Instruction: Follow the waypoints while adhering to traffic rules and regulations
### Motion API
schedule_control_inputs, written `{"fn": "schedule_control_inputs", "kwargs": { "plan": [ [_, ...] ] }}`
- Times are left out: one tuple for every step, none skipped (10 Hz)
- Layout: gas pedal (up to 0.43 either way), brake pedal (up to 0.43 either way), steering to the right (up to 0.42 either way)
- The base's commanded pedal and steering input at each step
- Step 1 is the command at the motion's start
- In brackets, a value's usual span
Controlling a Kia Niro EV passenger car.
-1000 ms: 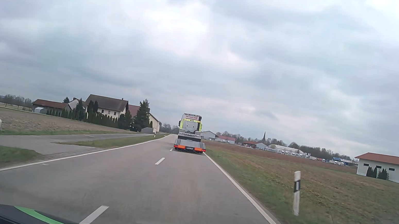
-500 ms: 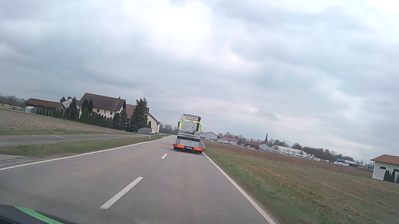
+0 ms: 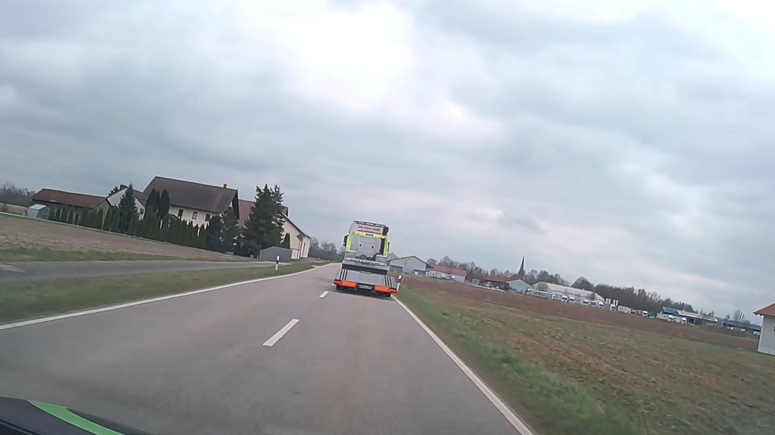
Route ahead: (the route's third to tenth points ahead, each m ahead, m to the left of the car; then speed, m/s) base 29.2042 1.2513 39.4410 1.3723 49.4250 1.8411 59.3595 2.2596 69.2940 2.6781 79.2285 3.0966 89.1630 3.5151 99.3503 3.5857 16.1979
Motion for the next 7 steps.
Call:
{"fn": "schedule_control_inputs", "kwargs": {
  "plan": [
    [0.067,0.000,-0.003],
    [0.079,0.000,-0.003],
    [0.087,0.000,-0.003],
    [0.098,0.000,-0.003],
    [0.118,0.000,-0.003],
    [0.130,0.000,-0.003],
    [0.130,0.000,-0.003]
  ]
}}
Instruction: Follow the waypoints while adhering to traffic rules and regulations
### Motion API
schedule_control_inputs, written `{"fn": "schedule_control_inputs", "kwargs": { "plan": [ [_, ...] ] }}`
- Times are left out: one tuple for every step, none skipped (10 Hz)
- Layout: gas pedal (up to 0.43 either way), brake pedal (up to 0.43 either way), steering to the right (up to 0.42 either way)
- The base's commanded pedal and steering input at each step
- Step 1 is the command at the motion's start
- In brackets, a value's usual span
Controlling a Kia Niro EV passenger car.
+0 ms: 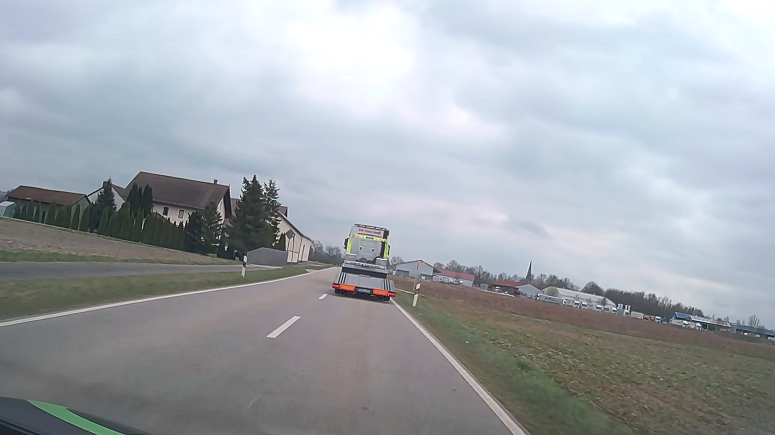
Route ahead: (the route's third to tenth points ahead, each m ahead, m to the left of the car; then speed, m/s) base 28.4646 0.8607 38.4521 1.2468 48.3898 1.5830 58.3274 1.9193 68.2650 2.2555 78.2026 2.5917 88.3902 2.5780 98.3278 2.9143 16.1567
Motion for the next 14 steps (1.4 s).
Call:
{"fn": "schedule_control_inputs", "kwargs": {
  "plan": [
    [0.130,0.000,-0.003],
    [0.130,0.000,-0.003],
    [0.138,0.000,-0.004],
    [0.138,0.000,-0.004],
    [0.138,0.000,-0.004],
    [0.138,0.000,-0.003],
    [0.138,0.000,-0.003],
    [0.138,0.000,-0.003],
    [0.138,0.000,-0.003],
    [0.138,0.000,-0.004],
    [0.138,0.000,-0.004],
    [0.138,0.000,-0.004],
    [0.130,0.000,-0.003],
    [0.130,0.000,-0.003]
  ]
}}
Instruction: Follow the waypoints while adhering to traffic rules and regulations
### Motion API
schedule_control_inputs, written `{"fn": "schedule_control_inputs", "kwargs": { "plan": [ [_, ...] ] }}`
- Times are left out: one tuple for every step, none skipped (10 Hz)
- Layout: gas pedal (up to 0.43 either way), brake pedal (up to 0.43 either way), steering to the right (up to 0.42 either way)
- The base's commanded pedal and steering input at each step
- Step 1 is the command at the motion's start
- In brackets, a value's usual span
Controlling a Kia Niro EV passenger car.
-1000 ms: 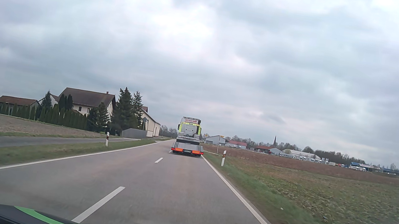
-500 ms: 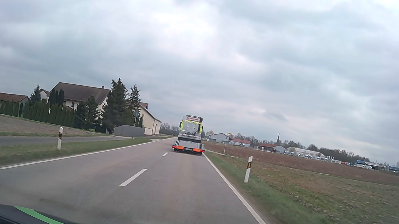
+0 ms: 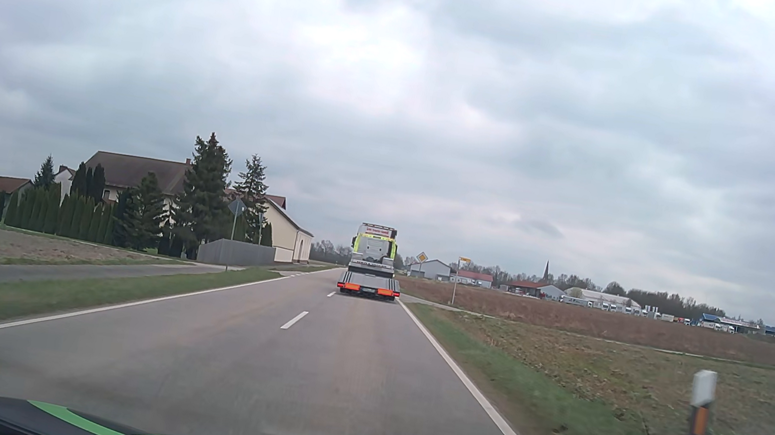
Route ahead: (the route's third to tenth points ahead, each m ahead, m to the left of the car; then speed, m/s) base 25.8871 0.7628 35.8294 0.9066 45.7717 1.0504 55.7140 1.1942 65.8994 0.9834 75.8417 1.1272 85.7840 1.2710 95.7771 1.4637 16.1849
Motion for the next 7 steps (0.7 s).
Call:
{"fn": "schedule_control_inputs", "kwargs": {
  "plan": [
    [0.130,0.000,-0.004],
    [0.130,0.000,-0.004],
    [0.130,0.000,-0.003],
    [0.118,0.000,-0.003],
    [0.118,0.000,-0.003],
    [0.118,0.000,-0.003],
    [0.118,0.000,-0.002]
  ]
}}
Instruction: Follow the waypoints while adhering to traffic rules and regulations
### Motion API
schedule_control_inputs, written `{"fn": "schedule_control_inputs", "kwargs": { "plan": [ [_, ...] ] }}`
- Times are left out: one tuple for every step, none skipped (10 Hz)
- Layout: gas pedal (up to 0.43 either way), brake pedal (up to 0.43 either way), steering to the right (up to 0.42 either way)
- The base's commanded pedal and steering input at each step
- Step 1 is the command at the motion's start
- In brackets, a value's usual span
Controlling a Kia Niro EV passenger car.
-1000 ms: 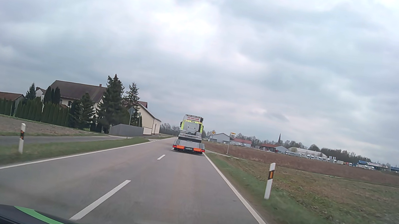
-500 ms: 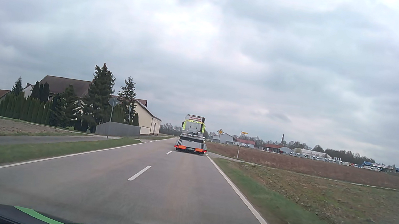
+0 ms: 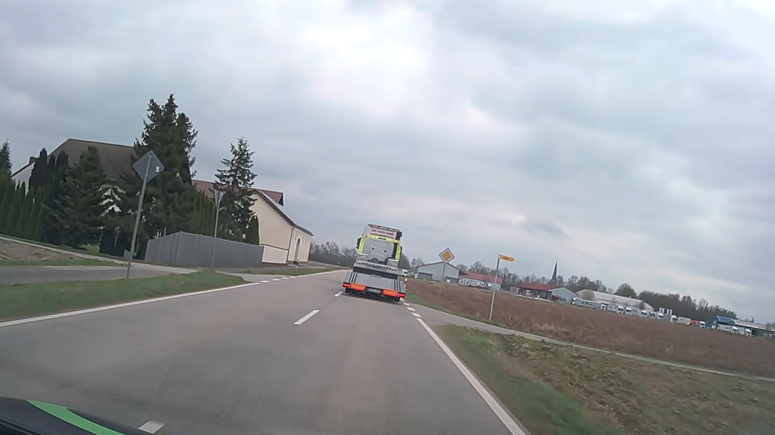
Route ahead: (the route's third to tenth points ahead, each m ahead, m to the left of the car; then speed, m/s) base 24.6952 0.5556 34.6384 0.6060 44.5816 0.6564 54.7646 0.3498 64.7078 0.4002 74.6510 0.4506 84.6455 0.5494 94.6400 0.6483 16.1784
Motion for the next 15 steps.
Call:
{"fn": "schedule_control_inputs", "kwargs": {
  "plan": [
    [0.118,0.000,0.001],
    [0.118,0.000,0.001],
    [0.118,0.000,0.001],
    [0.118,0.000,0.001],
    [0.118,0.000,0.001],
    [0.118,0.000,0.001],
    [0.118,0.000,0.001],
    [0.130,0.000,0.001],
    [0.130,0.000,0.001],
    [0.130,0.000,0.001],
    [0.138,0.000,0.001],
    [0.138,0.000,0.001],
    [0.138,0.000,0.001],
    [0.138,0.000,0.000],
    [0.138,0.000,0.000]
  ]
}}
